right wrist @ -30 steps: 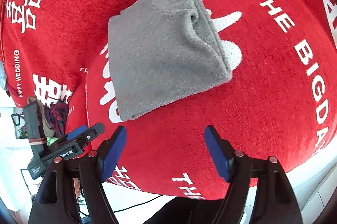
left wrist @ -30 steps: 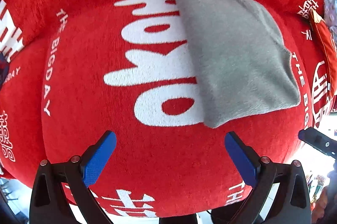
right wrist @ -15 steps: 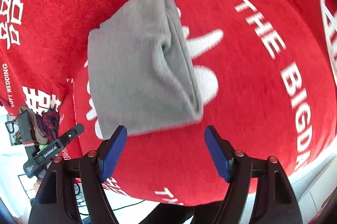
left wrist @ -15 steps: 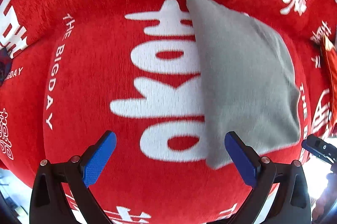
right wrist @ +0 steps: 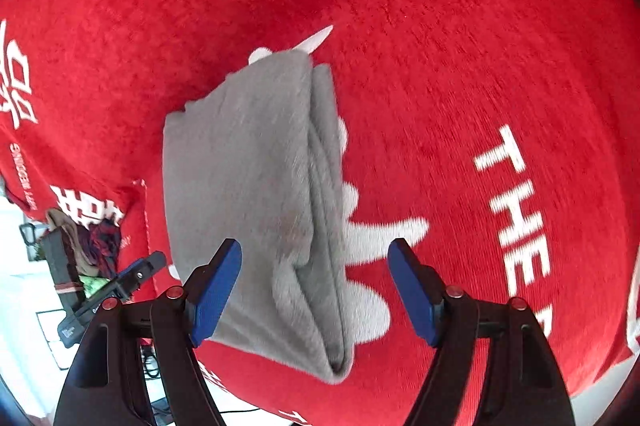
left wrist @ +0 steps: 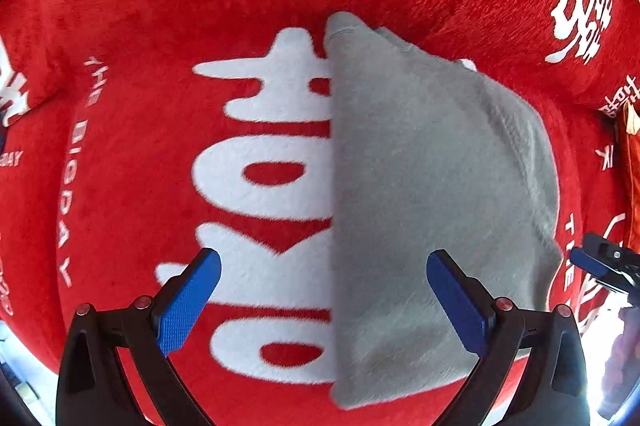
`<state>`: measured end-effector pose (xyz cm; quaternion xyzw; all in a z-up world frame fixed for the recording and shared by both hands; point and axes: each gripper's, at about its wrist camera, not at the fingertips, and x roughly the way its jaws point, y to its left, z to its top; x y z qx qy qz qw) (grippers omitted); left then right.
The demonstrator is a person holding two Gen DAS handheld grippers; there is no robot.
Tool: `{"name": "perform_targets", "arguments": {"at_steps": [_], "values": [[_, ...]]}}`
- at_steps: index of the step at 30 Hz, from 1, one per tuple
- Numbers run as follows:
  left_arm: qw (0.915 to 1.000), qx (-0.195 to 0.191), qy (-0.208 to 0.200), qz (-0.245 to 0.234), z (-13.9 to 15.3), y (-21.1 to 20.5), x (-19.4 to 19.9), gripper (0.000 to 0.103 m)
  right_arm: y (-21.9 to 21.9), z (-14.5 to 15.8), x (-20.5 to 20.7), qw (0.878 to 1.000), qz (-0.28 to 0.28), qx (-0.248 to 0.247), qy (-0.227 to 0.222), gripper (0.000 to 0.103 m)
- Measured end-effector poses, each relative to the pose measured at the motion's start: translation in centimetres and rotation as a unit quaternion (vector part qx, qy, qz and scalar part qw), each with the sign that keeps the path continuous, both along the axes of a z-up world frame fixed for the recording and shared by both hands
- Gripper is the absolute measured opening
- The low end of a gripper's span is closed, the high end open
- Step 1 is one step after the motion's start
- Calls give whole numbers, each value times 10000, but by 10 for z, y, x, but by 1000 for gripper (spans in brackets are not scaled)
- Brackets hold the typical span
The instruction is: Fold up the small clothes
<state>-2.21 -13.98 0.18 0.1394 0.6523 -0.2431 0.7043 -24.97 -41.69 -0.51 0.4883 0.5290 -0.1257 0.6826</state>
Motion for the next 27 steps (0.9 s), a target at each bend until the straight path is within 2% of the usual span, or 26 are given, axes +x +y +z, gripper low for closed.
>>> {"name": "perform_targets", "arguments": {"at_steps": [11, 21, 24, 27], "values": [[10000, 11, 33, 26, -18, -23, 14, 103, -14, -34, 22, 9984, 295, 488, -52, 79], [9999, -67, 89, -45, -22, -33, 19, 103, -22, -37, 31, 9955, 470, 775, -291, 79], [9997, -180, 148, -83, -21, -32, 23, 103, -24, -39, 30, 9934, 501, 942, -413, 79], [9982, -480, 350, 68, -24, -22, 33, 103, -27, -43, 27, 9897, 541, 1194, -576, 79]]}}
